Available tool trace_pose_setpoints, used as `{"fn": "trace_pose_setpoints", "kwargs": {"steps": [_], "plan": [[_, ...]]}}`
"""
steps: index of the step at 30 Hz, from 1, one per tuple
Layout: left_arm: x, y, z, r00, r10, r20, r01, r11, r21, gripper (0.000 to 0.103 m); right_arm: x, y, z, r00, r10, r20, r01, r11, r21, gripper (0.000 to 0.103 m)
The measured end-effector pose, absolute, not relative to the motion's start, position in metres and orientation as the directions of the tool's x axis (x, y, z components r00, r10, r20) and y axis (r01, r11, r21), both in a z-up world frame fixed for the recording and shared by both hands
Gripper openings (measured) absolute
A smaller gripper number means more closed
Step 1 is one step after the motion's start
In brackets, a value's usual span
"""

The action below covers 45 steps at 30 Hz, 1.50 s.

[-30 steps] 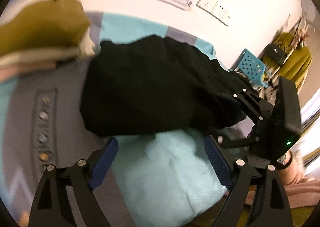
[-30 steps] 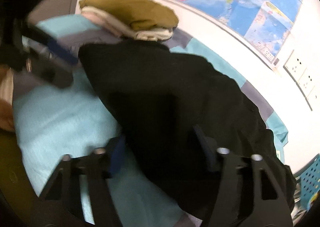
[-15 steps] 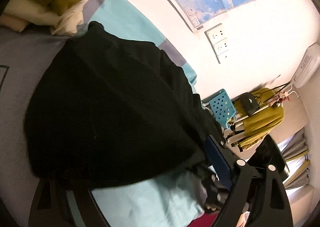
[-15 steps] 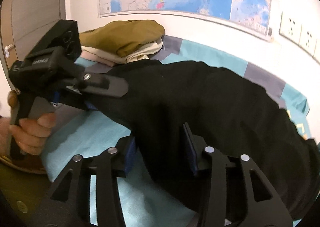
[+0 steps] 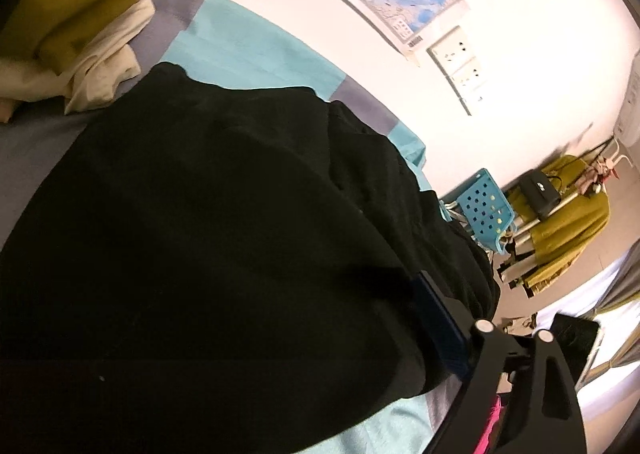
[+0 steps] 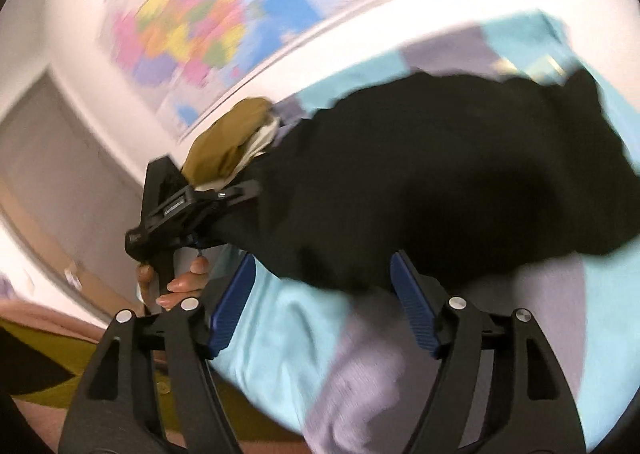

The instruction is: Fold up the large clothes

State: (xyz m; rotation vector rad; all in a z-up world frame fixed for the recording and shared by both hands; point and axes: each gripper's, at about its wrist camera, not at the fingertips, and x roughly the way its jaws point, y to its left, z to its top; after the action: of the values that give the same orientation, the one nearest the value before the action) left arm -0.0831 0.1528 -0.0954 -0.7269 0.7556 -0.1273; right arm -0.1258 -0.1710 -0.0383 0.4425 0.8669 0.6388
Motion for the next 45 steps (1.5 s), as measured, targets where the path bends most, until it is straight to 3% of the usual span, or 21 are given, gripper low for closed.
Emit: {"fn": "trace_pose_setpoints", "kwargs": {"steps": [6, 14, 26, 28, 30, 33, 39, 41, 45], "plan": [[-0.077, 0.155, -0.093, 0.695, -0.311, -0.648, -0.214, 0.772, -0.599, 0.066, -0.128, -0.221, -0.059, 0.563, 0.624, -0.542, -0.121, 0.711, 0.693, 0.078], [-0.075, 0.154, -0.092, 0.677, -0.294, -0.674, -0.219, 0.795, -0.566, 0.065, -0.1, -0.233, -0.072, 0.657, 0.508, -0.557, 0.029, 0.721, 0.693, 0.081], [-0.068, 0.142, -0.088, 0.668, -0.217, -0.712, -0.247, 0.837, -0.488, 0.071, -0.05, -0.203, -0.08, 0.692, 0.434, -0.577, 0.028, 0.782, 0.622, 0.083], [-0.066, 0.141, -0.088, 0.672, -0.205, -0.712, -0.246, 0.844, -0.476, 0.074, -0.047, -0.203, -0.081, 0.686, 0.436, -0.582, 0.024, 0.786, 0.618, 0.078], [-0.065, 0.139, -0.088, 0.68, -0.209, -0.703, -0.232, 0.848, -0.476, 0.084, -0.044, -0.204, -0.082, 0.682, 0.433, -0.589, 0.028, 0.79, 0.613, 0.067], [-0.063, 0.135, -0.088, 0.686, -0.2, -0.7, -0.215, 0.863, -0.458, 0.087, -0.043, -0.207, -0.084, 0.675, 0.448, -0.586, 0.025, 0.78, 0.625, 0.06], [-0.056, 0.133, -0.089, 0.697, -0.201, -0.688, -0.207, 0.863, -0.461, 0.093, -0.041, -0.207, -0.085, 0.674, 0.455, -0.582, 0.018, 0.778, 0.629, 0.058], [-0.054, 0.134, -0.088, 0.697, -0.19, -0.691, -0.214, 0.865, -0.454, 0.088, -0.04, -0.207, -0.085, 0.672, 0.457, -0.582, 0.015, 0.778, 0.628, 0.058], [-0.055, 0.139, -0.087, 0.683, -0.156, -0.713, -0.261, 0.86, -0.438, 0.062, -0.039, -0.206, -0.085, 0.672, 0.46, -0.58, 0.013, 0.776, 0.631, 0.058]]}}
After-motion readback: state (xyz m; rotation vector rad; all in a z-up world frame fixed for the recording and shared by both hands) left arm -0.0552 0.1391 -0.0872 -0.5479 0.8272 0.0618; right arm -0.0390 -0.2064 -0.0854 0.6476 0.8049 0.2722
